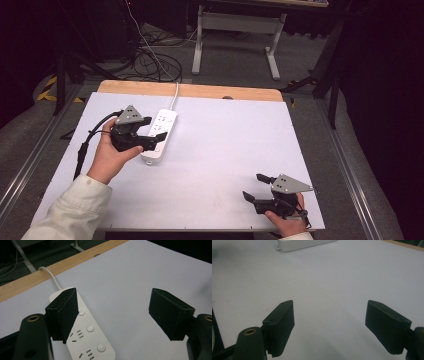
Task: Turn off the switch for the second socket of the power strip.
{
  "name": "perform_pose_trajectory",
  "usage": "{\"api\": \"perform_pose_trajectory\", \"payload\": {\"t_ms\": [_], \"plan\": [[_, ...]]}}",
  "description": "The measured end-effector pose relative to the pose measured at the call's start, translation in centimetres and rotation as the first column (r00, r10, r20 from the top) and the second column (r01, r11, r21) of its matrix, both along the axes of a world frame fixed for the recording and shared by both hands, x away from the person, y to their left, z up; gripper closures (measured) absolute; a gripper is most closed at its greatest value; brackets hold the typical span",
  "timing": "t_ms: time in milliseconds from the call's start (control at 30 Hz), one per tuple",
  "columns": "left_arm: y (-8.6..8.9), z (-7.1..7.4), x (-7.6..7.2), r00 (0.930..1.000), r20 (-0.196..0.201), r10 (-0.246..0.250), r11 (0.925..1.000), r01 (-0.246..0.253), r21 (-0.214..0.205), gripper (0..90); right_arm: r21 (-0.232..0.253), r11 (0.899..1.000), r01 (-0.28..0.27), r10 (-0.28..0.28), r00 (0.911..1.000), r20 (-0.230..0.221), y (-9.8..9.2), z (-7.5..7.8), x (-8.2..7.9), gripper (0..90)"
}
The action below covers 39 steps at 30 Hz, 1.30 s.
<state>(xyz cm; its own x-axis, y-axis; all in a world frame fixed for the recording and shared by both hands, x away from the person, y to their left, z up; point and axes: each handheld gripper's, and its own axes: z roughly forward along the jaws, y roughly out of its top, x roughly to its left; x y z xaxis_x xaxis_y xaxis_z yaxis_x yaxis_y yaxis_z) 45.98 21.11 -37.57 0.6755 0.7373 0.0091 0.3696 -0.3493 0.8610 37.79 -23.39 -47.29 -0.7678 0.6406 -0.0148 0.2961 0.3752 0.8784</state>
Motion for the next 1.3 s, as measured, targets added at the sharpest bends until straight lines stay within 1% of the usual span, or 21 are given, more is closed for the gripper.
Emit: {"api": "perform_pose_trajectory", "payload": {"t_ms": [33,100,167,367,500,533,633,733,767,833,900,933,967,1033,1133,1267,1300], "plan": [[0.1,0.0,-0.3,1.0,0.004,-0.003,1.0,0.003,-0.006,23.9,-0.001,1.0,0.0,0.0,1.0,0.0,0.0,0.0,0.0,24.1],[0.5,0.0,-1.1,0.9999,0.014,-0.007,1.0,0.007,-0.002,22.7,-0.001,1.0,0.0,0.0,1.0,0.0,0.0,0.0,0.0,24.1],[0.9,-0.1,-1.8,0.9997,0.024,-0.009,0.9999,0.009,-0.015,21.7,-0.001,1.0,0.001,-0.001,1.0,-0.001,0.0,0.0,0.0,24.0],[2.0,-0.3,-3.7,0.9983,0.059,-0.003,0.9999,0.004,-0.016,18.4,-0.002,1.0,0.002,-0.002,1.0,0.0,0.1,0.0,0.0,24.0],[2.8,-0.8,-4.9,0.9977,0.068,0.001,0.9999,0.0,-0.016,16.0,-0.002,1.0,0.003,-0.003,1.0,0.0,0.1,0.0,-0.1,24.1],[2.9,-0.9,-5.2,0.9978,0.066,0.003,0.9997,-0.001,-0.026,16.0,-0.002,1.0,0.004,-0.004,1.0,0.0,0.1,0.0,-0.1,24.1],[3.3,-1.6,-5.9,0.9978,0.065,-0.01,0.9996,0.011,-0.025,15.7,-0.006,1.0,0.006,-0.006,1.0,0.002,0.1,0.0,-0.1,24.1],[3.7,-2.4,-6.7,0.9972,0.072,-0.022,0.9996,0.023,-0.014,14.7,-0.005,1.0,0.009,-0.008,1.0,0.002,0.1,0.1,-0.1,24.1],[3.8,-2.7,-6.9,0.9967,0.079,-0.019,0.9998,0.02,-0.008,14.0,-0.005,1.0,0.009,-0.009,1.0,0.002,0.0,0.1,-0.1,24.1],[3.9,-3.4,-7.5,0.9951,0.099,-0.009,0.9997,0.006,0.025,11.9,-0.005,1.0,0.009,-0.009,1.0,0.003,0.0,0.1,-0.1,24.1],[4.1,-4.1,-8.1,0.9949,0.101,0.0,0.9981,-0.006,0.061,11.8,-0.004,1.0,0.009,-0.009,1.0,0.003,0.0,0.1,-0.1,24.1],[4.3,-4.4,-8.4,0.9947,0.102,0.002,0.9974,-0.01,0.071,11.7,-0.004,1.0,0.009,-0.009,0.9999,0.004,0.0,0.1,-0.1,24.1],[4.5,-4.8,-8.6,0.9955,0.095,0.002,0.9976,-0.008,0.069,11.2,-0.003,1.0,0.01,-0.01,0.9999,0.003,0.0,0.1,-0.1,24.1],[5.0,-5.7,-9.2,0.9967,0.081,-0.004,0.9987,0.0,0.052,11.0,-0.001,1.0,0.01,-0.01,0.9999,0.001,-0.1,0.1,-0.1,24.1],[5.9,-7.0,-9.9,0.997,0.076,-0.016,0.9997,0.014,0.022,11.0,0.0,1.0,0.009,-0.009,1.0,0.002,-0.1,0.1,-0.1,24.1],[7.4,-8.4,-10.8,0.9972,0.074,-0.011,0.9996,0.013,-0.026,11.0,-0.002,1.0,0.011,-0.011,0.9999,0.002,-0.1,0.1,-0.1,24.1],[7.7,-8.7,-10.9,0.9977,0.067,-0.008,0.9991,0.011,-0.04,11.1,-0.002,1.0,0.012,-0.012,0.9999,0.002,-0.1,0.1,-0.1,24.1]]}}
